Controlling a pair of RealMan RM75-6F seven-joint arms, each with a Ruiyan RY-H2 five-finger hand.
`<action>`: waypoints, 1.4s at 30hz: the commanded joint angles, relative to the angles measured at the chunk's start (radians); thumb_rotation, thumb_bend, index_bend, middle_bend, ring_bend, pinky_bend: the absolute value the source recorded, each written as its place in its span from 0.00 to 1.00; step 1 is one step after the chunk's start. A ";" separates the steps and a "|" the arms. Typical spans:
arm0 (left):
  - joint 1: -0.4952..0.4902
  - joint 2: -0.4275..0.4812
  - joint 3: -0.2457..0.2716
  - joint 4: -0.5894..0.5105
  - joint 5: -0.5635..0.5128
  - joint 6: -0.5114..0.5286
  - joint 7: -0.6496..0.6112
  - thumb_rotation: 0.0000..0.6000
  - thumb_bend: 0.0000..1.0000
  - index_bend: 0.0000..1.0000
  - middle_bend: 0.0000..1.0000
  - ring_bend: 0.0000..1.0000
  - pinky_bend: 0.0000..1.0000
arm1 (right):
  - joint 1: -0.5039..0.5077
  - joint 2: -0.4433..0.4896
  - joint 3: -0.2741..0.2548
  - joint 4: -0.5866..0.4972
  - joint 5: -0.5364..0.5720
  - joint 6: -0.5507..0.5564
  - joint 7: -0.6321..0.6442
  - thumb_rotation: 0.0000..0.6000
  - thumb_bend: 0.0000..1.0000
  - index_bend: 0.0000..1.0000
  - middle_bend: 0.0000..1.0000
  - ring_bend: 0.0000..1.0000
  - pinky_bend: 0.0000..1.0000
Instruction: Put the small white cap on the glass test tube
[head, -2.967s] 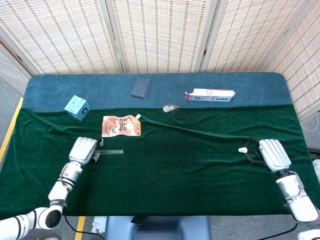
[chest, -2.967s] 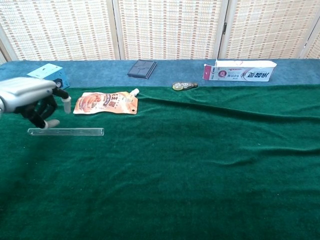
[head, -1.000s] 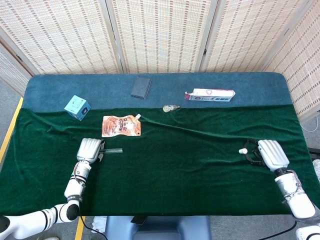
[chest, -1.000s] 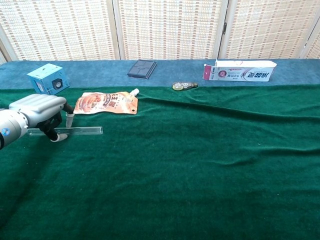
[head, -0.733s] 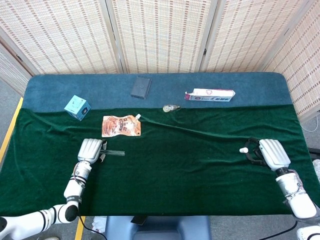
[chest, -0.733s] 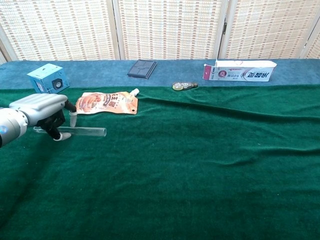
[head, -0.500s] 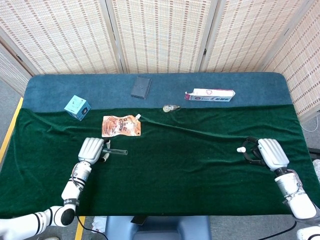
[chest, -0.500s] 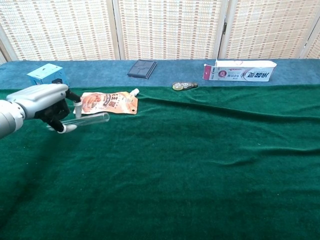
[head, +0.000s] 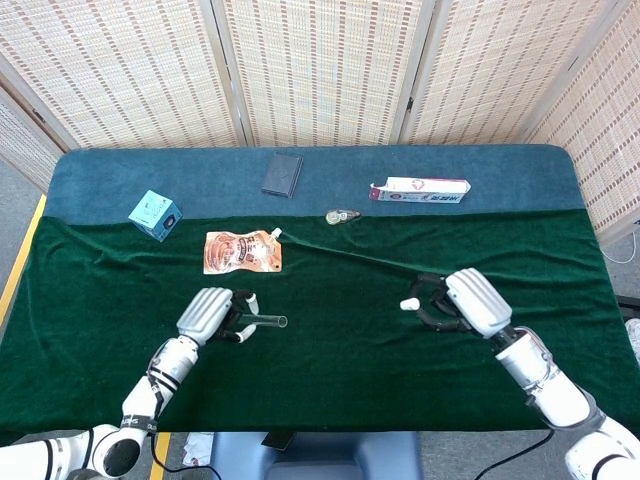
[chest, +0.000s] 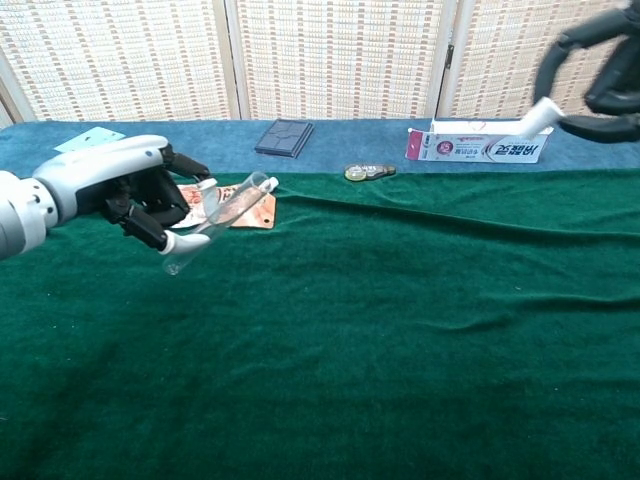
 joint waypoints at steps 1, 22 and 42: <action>-0.020 0.019 -0.015 -0.036 -0.036 -0.041 -0.030 1.00 0.54 0.71 0.95 0.84 0.82 | 0.038 -0.006 0.023 -0.040 0.000 -0.028 -0.040 1.00 0.64 0.68 1.00 1.00 1.00; -0.116 0.017 -0.065 -0.091 -0.236 -0.138 -0.095 1.00 0.55 0.71 0.95 0.84 0.82 | 0.177 -0.100 0.076 -0.134 0.094 -0.115 -0.278 1.00 0.64 0.68 1.00 1.00 1.00; -0.137 0.002 -0.037 -0.117 -0.230 -0.080 -0.060 1.00 0.55 0.71 0.95 0.83 0.82 | 0.249 -0.158 0.072 -0.117 0.160 -0.164 -0.349 1.00 0.64 0.68 1.00 1.00 1.00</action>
